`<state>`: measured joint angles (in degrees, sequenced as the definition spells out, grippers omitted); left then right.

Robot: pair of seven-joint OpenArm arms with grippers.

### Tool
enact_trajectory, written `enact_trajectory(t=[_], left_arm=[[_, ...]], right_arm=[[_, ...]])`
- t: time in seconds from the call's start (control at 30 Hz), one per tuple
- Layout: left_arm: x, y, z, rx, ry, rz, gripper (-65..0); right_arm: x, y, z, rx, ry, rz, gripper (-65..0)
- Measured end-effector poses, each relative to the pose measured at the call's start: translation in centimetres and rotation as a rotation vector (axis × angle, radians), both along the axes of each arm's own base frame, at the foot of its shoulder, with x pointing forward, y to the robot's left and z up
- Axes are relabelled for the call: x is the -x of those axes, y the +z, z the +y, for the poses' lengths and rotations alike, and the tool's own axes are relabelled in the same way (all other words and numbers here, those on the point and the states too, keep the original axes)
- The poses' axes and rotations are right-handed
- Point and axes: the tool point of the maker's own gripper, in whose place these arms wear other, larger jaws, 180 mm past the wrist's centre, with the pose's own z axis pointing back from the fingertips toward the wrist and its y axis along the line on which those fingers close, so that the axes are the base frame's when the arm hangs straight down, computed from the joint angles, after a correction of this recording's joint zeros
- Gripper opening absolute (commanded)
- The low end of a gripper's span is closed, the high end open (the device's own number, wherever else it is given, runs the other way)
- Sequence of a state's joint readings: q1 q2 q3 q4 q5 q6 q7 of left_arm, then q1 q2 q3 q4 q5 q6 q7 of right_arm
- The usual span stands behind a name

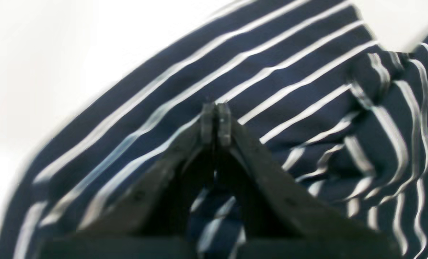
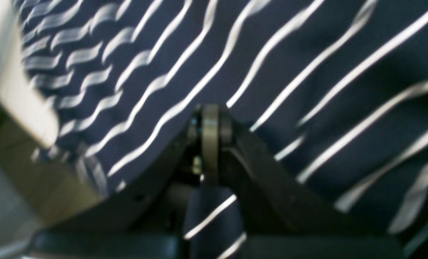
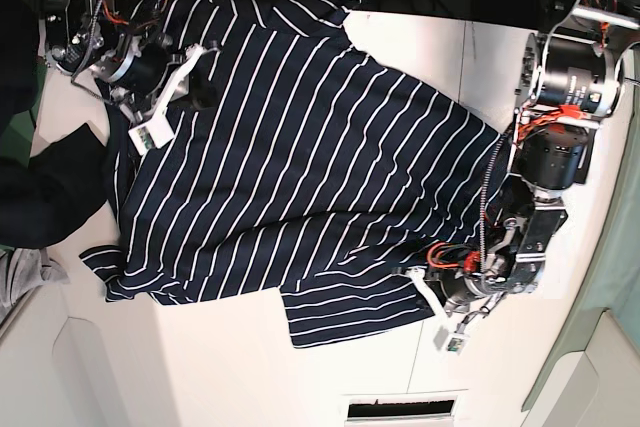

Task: Layout the t-shirt on the table in an organized manner, then fold the t-shirt properly
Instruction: 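Grasp the bunched fabric with the left gripper and pull it outward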

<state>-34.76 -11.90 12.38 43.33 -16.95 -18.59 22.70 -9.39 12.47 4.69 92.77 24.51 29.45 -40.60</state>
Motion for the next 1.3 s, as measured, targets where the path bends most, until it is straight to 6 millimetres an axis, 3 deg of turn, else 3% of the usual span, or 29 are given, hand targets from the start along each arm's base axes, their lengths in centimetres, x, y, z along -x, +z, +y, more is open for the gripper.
enact_trajectory(t=[0.1,0.23,0.4,0.53,0.6,0.93,1.13,1.2,1.3], left_arm=[[0.4,-0.9,-2.6,-0.003,-0.012,0.012,-65.0],[1.6,-2.4,-4.2,-0.084,-0.092,0.02,-65.0],[2.2,-3.5,-5.7,-0.258,-0.148,-0.035,-65.0],[3.1,-4.5,-7.3,-0.356,-0.247,-0.043,-65.0],[3.7,-5.6,-7.2,-0.392,-0.271,-0.019,-65.0],[4.1,-7.5,-2.7,-0.502,-0.25,0.038,-65.0],[3.3,-6.1,6.7,-0.653,-0.06,0.056,-65.0],[3.6,-5.8,9.0,-0.671,-0.02,0.097,-65.0],[3.7,-5.5,10.7,-0.662,-0.004,0.136,-65.0]], right_arm=[[-1.9,0.6,0.7,0.006,-0.009,-0.037,-65.0],[-3.0,0.0,3.3,-0.056,-0.032,-0.041,-65.0],[-2.7,-3.0,5.0,-0.073,-0.036,0.045,-65.0],[-2.0,-3.6,5.1,-0.078,-0.033,0.069,-65.0],[-1.3,-3.8,5.4,-0.095,-0.033,0.081,-65.0],[1.0,-4.2,6.5,-0.152,-0.001,0.151,-65.0],[1.5,-4.2,6.6,-0.156,0.0,0.16,-65.0],[1.7,-4.3,6.4,-0.152,0.0,0.162,-65.0],[1.9,-4.3,6.1,-0.165,-0.002,0.169,-65.0]])
